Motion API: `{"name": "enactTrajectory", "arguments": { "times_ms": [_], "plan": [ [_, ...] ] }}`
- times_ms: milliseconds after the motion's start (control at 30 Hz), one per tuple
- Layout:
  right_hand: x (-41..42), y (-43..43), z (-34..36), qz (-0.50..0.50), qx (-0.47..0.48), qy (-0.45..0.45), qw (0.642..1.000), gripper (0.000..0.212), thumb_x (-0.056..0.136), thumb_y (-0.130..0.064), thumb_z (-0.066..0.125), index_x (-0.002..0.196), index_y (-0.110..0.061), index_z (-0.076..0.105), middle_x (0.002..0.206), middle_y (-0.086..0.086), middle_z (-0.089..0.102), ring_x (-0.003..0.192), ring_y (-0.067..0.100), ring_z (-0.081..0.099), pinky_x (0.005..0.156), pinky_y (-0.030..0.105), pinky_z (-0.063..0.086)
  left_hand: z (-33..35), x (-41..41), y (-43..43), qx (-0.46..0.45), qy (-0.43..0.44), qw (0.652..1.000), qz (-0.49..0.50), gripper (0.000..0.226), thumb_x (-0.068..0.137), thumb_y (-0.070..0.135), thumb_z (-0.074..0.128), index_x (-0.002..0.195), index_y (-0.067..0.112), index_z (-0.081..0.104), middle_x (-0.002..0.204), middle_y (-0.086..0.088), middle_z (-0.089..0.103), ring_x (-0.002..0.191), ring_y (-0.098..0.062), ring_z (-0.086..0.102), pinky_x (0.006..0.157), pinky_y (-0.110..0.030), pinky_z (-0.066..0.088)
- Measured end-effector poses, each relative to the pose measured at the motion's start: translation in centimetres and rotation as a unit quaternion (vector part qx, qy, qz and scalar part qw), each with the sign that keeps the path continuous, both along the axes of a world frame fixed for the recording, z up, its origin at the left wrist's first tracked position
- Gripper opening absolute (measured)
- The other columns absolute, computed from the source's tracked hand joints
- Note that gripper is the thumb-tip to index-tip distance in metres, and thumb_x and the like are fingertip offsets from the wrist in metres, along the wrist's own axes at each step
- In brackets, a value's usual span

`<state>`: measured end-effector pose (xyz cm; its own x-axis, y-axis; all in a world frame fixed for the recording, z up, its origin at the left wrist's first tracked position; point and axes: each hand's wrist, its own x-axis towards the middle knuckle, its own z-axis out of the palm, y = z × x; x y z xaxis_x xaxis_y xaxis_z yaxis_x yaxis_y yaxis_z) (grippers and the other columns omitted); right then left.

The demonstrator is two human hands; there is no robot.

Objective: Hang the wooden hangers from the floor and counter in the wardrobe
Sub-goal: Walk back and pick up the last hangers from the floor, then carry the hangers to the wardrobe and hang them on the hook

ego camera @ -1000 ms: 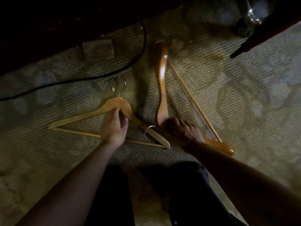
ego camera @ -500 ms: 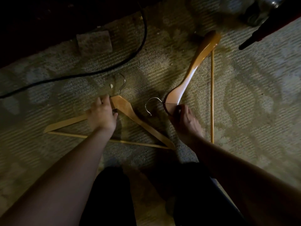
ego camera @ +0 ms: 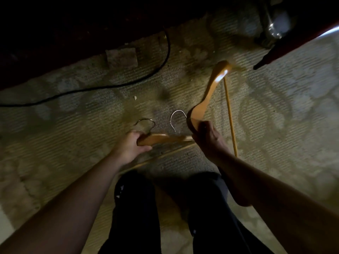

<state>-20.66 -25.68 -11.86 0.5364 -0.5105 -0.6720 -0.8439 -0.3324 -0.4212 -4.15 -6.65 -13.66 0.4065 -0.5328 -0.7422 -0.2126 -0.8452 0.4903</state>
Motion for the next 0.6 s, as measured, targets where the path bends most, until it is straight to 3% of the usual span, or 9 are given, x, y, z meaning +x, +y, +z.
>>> {"name": "enactTrajectory", "arguments": {
  "times_ms": [133,233,367,467,600],
  "plan": [
    [-0.6,0.0,5.3,0.012,0.004,-0.016,1.000,0.033,0.092,-0.032,0.052,0.116,-0.011,0.045,0.095,0.004,0.052,0.075,0.016,0.050,0.058,0.028,0.040,5.8,-0.6,0.3,-0.036,0.042,0.996,0.068,0.018,0.081,0.021,0.070,0.096,0.015,0.061,0.084,0.001,0.061,0.079,-0.015,0.056,0.064,-0.023,0.040],
    [-0.8,-0.5,9.7,0.027,0.001,-0.025,0.999,0.034,0.090,-0.037,0.045,0.110,-0.010,0.051,0.084,0.000,0.050,0.071,0.018,0.051,0.059,0.028,0.039,10.3,-0.7,1.0,-0.043,0.059,0.991,0.116,0.007,0.084,0.017,0.066,0.084,0.014,0.060,0.071,0.001,0.064,0.065,-0.013,0.059,0.061,-0.023,0.046],
    [0.4,-1.3,16.4,-0.059,0.079,-0.023,0.995,0.011,0.096,-0.020,0.043,0.092,-0.015,0.053,0.069,-0.004,0.045,0.052,0.004,0.047,0.051,0.022,0.039,16.8,-0.1,1.7,-0.053,0.136,0.958,0.245,0.013,0.090,0.010,0.058,0.077,0.008,0.058,0.044,0.003,0.062,0.038,-0.003,0.056,0.037,-0.015,0.042],
    [0.9,-1.8,22.5,-0.056,0.132,-0.015,0.990,0.014,0.095,-0.027,0.046,0.093,-0.019,0.057,0.077,0.002,0.057,0.061,0.013,0.053,0.055,0.028,0.044,21.9,0.7,2.0,-0.068,0.137,0.954,0.258,0.020,0.091,0.014,0.056,0.072,0.009,0.060,0.049,0.001,0.063,0.040,-0.003,0.058,0.041,-0.016,0.045],
    [1.7,-2.1,31.3,-0.049,0.167,-0.042,0.984,0.027,0.098,-0.035,0.040,0.100,-0.015,0.057,0.077,0.001,0.060,0.061,0.012,0.055,0.057,0.024,0.048,28.7,1.2,2.8,-0.103,0.157,0.938,0.291,0.017,0.091,0.005,0.054,0.076,0.011,0.059,0.053,0.000,0.065,0.044,-0.004,0.062,0.048,-0.020,0.050]
  ]
}}
